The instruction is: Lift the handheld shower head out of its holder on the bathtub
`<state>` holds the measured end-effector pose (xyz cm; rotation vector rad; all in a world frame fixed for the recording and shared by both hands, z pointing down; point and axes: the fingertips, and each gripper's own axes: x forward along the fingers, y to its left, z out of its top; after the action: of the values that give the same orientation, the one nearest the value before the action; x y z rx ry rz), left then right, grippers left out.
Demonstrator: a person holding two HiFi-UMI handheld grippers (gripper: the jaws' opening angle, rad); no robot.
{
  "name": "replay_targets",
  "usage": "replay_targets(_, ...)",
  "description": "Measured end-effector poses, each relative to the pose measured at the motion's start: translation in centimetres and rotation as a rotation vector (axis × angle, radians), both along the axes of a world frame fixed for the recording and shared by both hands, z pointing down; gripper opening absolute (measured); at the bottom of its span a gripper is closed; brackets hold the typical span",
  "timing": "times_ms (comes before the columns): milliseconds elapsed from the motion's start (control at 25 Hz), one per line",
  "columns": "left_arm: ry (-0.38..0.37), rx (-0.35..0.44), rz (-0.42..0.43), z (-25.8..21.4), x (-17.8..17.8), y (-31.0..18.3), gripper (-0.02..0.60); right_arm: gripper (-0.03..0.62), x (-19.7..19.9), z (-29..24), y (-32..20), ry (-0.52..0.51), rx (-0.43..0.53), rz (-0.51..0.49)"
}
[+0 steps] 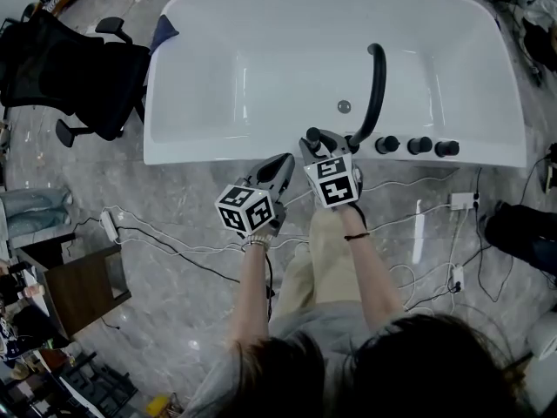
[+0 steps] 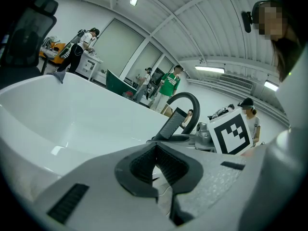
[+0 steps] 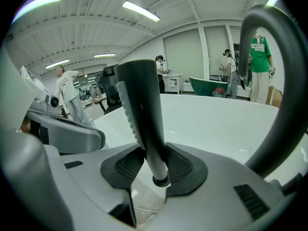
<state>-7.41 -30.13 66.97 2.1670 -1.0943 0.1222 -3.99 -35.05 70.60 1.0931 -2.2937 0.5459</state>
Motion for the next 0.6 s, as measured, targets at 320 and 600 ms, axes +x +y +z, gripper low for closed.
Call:
replay_targets(320,0.014,0.03,-0.016,-2.3,-0.2,-0.6,0.005,0.133,0.0,-2.8,0.3,-0.011,0.025,-0.012)
replay_targets(600,0.029,0.07,-0.036,-5.3,-0.8,-0.6,0.005,0.133,0.2,-6.6,0.2,-0.022,0.06,-0.012)
